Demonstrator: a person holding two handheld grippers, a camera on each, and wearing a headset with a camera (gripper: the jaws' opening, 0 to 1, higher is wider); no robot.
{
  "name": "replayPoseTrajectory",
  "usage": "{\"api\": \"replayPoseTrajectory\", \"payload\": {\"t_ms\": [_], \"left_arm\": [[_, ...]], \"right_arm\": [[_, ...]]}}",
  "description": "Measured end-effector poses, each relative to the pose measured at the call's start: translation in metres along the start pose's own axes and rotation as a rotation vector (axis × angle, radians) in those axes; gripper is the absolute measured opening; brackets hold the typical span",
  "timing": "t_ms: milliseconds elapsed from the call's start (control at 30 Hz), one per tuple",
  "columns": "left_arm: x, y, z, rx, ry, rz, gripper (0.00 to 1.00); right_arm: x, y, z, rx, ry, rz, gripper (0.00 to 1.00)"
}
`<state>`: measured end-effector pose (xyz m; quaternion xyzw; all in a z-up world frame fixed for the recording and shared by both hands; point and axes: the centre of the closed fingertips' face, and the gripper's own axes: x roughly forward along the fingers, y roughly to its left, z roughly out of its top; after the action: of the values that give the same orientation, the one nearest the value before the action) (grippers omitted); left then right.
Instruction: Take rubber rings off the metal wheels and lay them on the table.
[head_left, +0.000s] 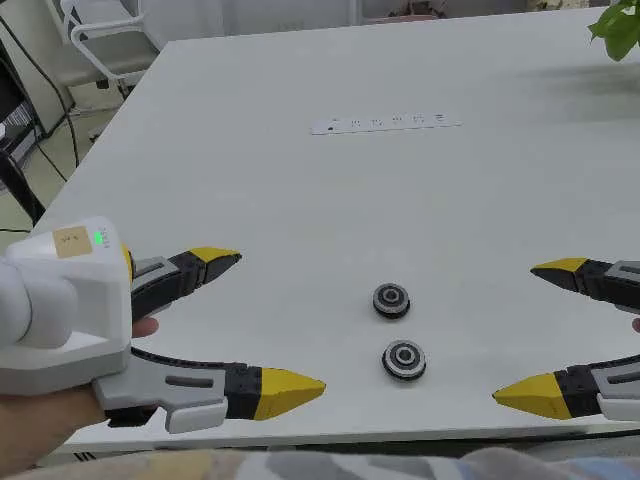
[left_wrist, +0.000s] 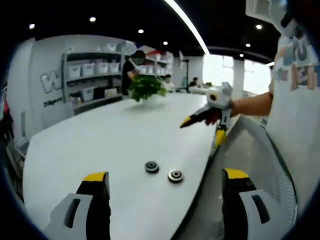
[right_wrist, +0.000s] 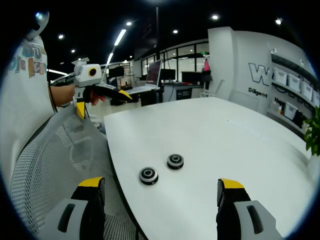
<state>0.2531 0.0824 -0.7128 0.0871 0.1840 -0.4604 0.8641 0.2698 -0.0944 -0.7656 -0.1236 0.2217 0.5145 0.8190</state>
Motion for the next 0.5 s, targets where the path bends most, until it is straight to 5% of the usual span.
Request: {"api": "replayPoseTrajectory", "payload": {"t_ms": [500], "left_arm": [[-0.0008,0.0014,-0.0002,0.006,0.005,0.002,0.96]], "right_arm": [[-0.0008,-0.0012,0.0010,-0.011,0.001,-0.004,0.93]]}}
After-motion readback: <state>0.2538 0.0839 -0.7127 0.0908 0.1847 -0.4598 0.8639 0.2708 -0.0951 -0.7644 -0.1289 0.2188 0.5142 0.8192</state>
